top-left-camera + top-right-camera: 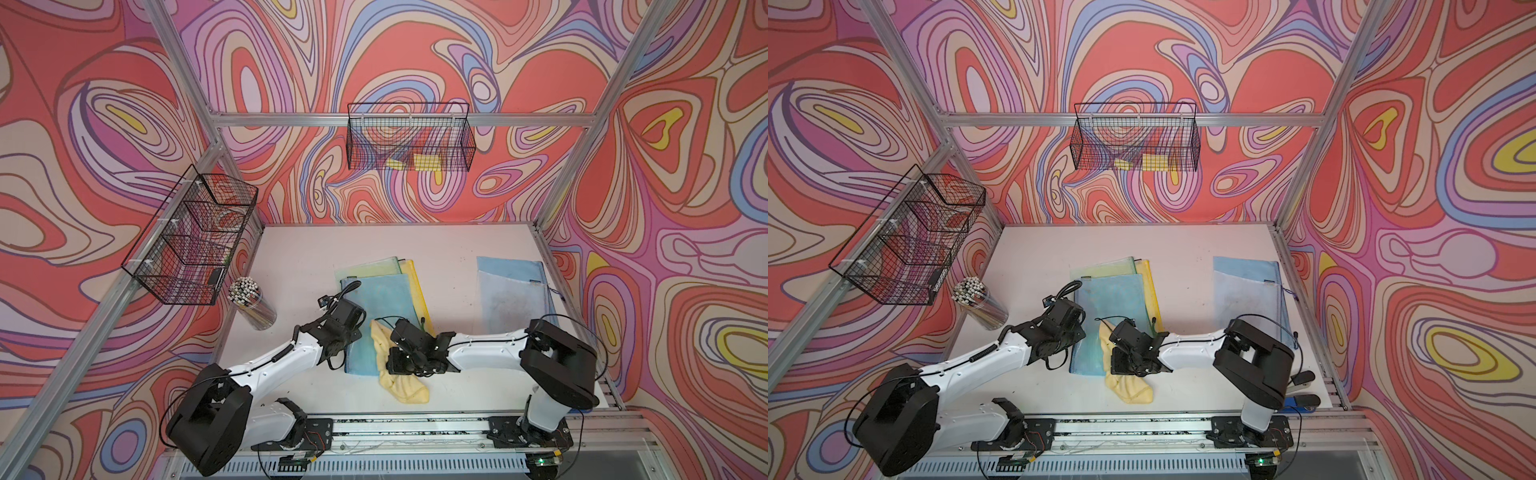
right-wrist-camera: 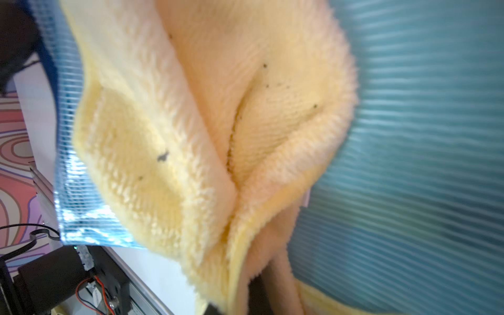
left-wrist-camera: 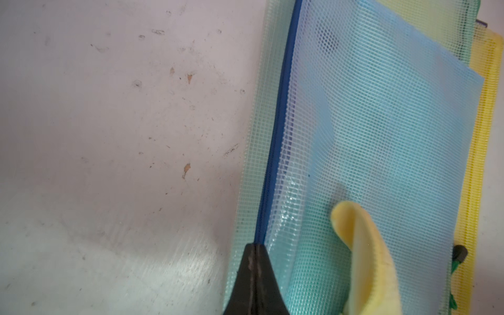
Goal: Wipe the document bag
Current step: Adjust the document bag at the center of the board.
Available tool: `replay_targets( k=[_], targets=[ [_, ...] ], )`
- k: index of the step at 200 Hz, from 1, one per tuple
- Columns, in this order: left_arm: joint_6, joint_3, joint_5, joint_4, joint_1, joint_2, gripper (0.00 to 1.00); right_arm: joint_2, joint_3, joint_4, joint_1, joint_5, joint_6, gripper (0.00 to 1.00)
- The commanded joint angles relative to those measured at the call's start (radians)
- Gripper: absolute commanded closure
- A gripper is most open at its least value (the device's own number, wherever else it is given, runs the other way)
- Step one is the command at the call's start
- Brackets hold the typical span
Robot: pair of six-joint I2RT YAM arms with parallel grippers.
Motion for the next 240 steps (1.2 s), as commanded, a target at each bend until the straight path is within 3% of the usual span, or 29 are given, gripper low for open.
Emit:
replay_targets(
  k=[1, 55, 97, 121, 143, 178, 204, 240],
  targets=[
    [0.025, 0.023, -0.052, -0.060, 0.018, -0.033, 1.00, -0.090, -0.168, -0.159, -0.079, 0.069, 0.044, 1.00],
    [0.099, 0.072, -0.052, -0.223, 0.101, -0.183, 1.00, -0.389, -0.266, -0.345, -0.241, 0.136, 0.007, 1.00],
    [0.179, 0.258, -0.181, -0.524, 0.159, -0.373, 1.00, -0.354, -0.180, -0.381, -0.254, 0.148, -0.052, 1.00],
    [0.260, 0.415, -0.233, -0.615, 0.159, -0.385, 1.00, -0.317, -0.166, -0.346, -0.254, 0.129, -0.059, 1.00],
    [0.367, 0.568, -0.156, -0.646, 0.158, -0.261, 1.00, -0.314, -0.169, -0.315, -0.255, 0.117, -0.048, 1.00],
    [0.480, 0.765, 0.056, -0.689, 0.139, 0.102, 1.00, -0.376, -0.156, -0.361, -0.255, 0.148, -0.038, 1.00],
    [0.498, 0.877, -0.003, -0.685, -0.007, 0.332, 1.00, -0.474, -0.132, -0.465, -0.256, 0.203, -0.034, 1.00],
    [0.474, 0.989, 0.122, -0.593, -0.155, 0.530, 1.00, -0.640, -0.050, -0.664, -0.260, 0.306, -0.035, 1.00]
  ],
)
